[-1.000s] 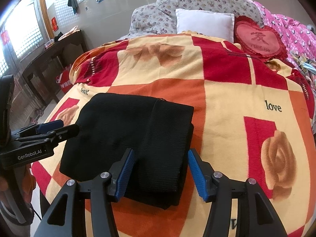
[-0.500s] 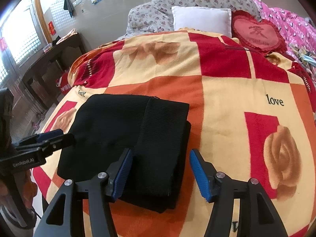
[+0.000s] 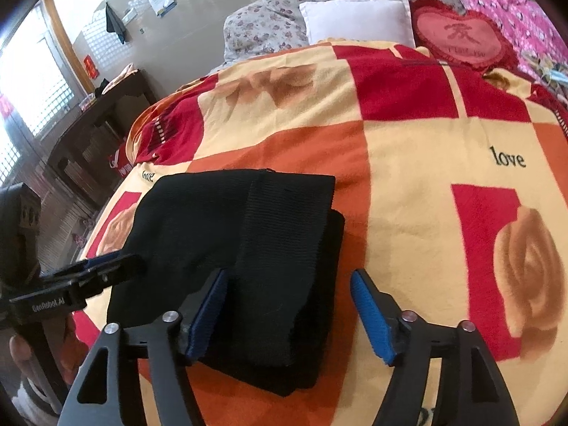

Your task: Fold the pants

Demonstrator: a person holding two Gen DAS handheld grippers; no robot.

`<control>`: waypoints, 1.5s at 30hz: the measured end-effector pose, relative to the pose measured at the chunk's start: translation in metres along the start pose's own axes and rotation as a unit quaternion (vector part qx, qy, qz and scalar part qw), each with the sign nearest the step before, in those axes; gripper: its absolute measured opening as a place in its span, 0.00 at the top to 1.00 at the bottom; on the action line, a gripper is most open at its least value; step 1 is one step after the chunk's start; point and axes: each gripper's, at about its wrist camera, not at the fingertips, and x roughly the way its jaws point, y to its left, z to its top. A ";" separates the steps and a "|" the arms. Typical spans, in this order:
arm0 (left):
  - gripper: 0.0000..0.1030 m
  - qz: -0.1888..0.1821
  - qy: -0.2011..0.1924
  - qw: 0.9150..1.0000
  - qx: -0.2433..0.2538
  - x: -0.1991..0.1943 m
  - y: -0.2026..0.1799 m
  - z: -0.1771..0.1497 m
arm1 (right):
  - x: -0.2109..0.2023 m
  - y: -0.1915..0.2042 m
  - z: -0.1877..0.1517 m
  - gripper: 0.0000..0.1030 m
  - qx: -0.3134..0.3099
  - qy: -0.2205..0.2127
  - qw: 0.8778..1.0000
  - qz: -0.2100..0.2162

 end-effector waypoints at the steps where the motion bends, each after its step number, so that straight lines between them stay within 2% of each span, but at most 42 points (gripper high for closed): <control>1: 0.24 -0.003 0.002 1.000 0.003 0.002 -0.002 0.000 | 0.002 -0.003 0.000 0.30 0.006 0.001 1.000 0.009; 8: 0.19 -0.019 0.011 1.000 -0.005 0.015 -0.002 0.007 | 0.015 -0.018 0.001 0.29 0.049 0.011 0.996 0.074; 11: 0.19 -0.021 0.014 1.000 -0.008 0.018 -0.002 0.010 | 0.020 -0.017 0.002 0.28 0.052 0.014 0.995 0.089; 15: 0.18 -0.014 0.012 1.000 -0.001 0.020 -0.004 0.012 | 0.025 -0.013 0.004 0.21 0.047 0.012 0.994 0.096; 18: 0.18 -0.012 0.004 1.000 0.001 0.021 -0.006 0.011 | 0.027 -0.011 0.004 0.21 0.042 -0.001 0.994 0.098; 20: 0.20 -0.010 -0.002 1.000 0.008 0.020 -0.007 0.010 | 0.023 -0.009 0.003 0.29 0.039 -0.015 0.995 0.094; 22: 0.28 -0.008 -0.010 1.000 0.021 0.013 -0.012 0.012 | 0.016 -0.002 0.005 0.39 0.021 -0.026 0.996 0.084; 25: 0.33 -0.011 -0.027 0.999 0.041 0.001 -0.018 0.026 | 0.007 0.004 0.016 0.44 0.006 -0.044 0.996 0.075; 30: 0.33 0.000 -0.049 0.997 0.062 0.000 -0.027 0.060 | 0.008 0.003 0.049 0.44 0.003 -0.063 0.996 0.061; 32: 0.33 0.010 -0.036 0.998 0.058 0.017 -0.025 0.071 | 0.019 0.003 0.060 0.44 -0.003 -0.057 0.998 0.039; 35: 0.33 0.033 -0.011 0.998 0.048 0.045 -0.018 0.077 | 0.044 0.000 0.068 0.44 -0.027 -0.036 0.999 -0.020; 36: 0.32 0.033 -0.007 0.999 0.041 0.051 -0.014 0.077 | 0.049 -0.003 0.069 0.43 -0.028 -0.034 0.999 -0.024; 38: 0.31 0.024 -0.009 0.999 0.032 0.050 -0.010 0.076 | 0.042 -0.008 0.070 0.43 -0.026 -0.039 0.999 -0.024; 40: 0.31 0.027 -0.011 0.999 0.033 0.045 -0.008 0.076 | 0.027 -0.005 0.070 0.43 -0.038 -0.050 0.997 -0.051; 45: 0.31 0.059 -0.037 0.997 0.041 0.031 -0.011 0.071 | -0.008 0.014 0.064 0.42 -0.061 -0.087 0.994 -0.025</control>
